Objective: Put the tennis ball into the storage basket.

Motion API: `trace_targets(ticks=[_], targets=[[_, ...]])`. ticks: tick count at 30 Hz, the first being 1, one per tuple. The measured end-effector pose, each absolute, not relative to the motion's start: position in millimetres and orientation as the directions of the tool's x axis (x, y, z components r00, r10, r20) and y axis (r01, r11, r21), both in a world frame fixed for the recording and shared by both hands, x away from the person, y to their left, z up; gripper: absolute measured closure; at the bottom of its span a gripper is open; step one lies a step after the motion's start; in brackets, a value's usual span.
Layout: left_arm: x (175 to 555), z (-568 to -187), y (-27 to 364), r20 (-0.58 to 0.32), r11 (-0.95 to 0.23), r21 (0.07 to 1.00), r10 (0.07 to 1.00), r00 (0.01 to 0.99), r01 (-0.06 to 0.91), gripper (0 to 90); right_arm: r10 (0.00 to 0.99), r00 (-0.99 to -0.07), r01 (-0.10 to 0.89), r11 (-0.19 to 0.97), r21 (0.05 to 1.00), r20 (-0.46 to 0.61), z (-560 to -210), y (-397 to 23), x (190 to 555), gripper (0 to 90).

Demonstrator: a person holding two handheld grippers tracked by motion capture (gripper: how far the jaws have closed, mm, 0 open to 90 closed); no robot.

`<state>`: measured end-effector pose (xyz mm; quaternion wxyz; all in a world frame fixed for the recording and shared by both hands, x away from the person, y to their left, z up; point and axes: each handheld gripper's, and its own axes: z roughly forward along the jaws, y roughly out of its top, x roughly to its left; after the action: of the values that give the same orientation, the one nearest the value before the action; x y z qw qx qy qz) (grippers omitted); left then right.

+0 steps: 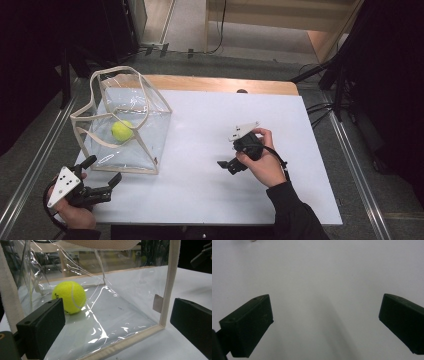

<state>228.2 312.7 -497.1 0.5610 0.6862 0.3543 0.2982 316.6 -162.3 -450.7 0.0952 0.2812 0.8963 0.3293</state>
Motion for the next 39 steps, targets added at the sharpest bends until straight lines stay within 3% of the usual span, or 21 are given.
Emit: trace_targets(ticks=[39], targets=[[227.8, -497.2, 311.5, 0.027, -0.137, 0.979, 0.821, 0.57, 0.151, 0.3, 0.679, -0.731, 0.522, 0.485, 0.701, 0.075, -486.7, -239.1, 283.7, 0.0]])
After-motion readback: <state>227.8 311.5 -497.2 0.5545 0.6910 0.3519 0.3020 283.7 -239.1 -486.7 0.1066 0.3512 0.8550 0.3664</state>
